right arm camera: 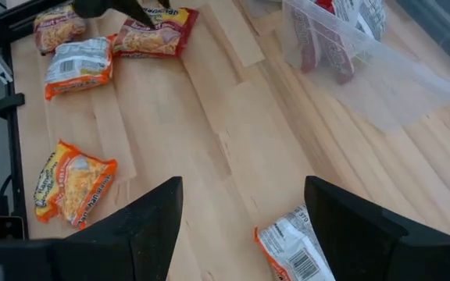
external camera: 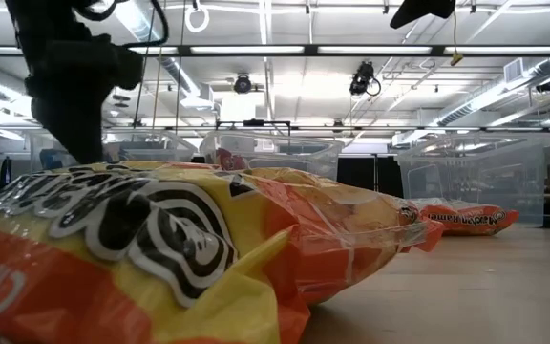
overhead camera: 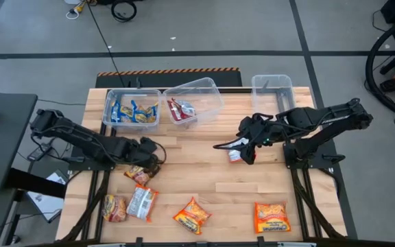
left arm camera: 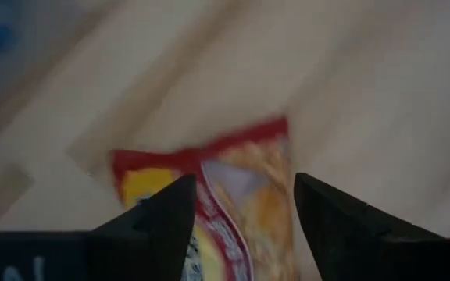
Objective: Sort Maruchan noodles
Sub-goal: Put the top red noodle pack into the center transparent bin
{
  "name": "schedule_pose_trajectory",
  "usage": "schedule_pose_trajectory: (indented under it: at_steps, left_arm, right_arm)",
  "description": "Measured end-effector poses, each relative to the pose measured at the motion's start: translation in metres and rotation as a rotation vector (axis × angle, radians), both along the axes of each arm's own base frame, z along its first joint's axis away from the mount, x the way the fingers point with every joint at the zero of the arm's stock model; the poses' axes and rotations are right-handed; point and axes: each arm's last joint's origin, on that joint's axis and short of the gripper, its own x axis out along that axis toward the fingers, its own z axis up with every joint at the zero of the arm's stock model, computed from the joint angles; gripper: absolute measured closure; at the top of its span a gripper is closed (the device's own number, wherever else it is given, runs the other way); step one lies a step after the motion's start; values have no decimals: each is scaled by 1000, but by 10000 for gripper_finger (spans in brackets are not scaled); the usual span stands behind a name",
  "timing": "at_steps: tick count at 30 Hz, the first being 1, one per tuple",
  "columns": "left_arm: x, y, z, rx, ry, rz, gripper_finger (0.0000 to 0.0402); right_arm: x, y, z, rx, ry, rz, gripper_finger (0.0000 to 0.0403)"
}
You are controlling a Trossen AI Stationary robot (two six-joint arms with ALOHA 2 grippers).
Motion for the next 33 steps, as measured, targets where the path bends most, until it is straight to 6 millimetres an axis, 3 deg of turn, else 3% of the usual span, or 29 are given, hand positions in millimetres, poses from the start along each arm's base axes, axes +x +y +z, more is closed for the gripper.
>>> schedule_pose_trajectory:
  at_steps: [4,9,19,26,33]
  left_arm:
    - [6,24,-1,-144,53,-127,179]
    - [14,43,0,-183,16,-409,191]
    - [50,39,-4,-175,123,-893,194]
    - [70,63,-26,-298,206,-980,194]
    - [90,79,-35,-379,309,-1081,194]
  right_arm:
    - [0,-1,0,-5,0,0,131]
    - [1,-5,0,-8,-1,-12,131]
    - [2,-5,1,-3,-12,-20,131]
    - [5,-5,-1,-9,-15,-35,131]
    - [7,-5,-1,-14,-32,-44,131]
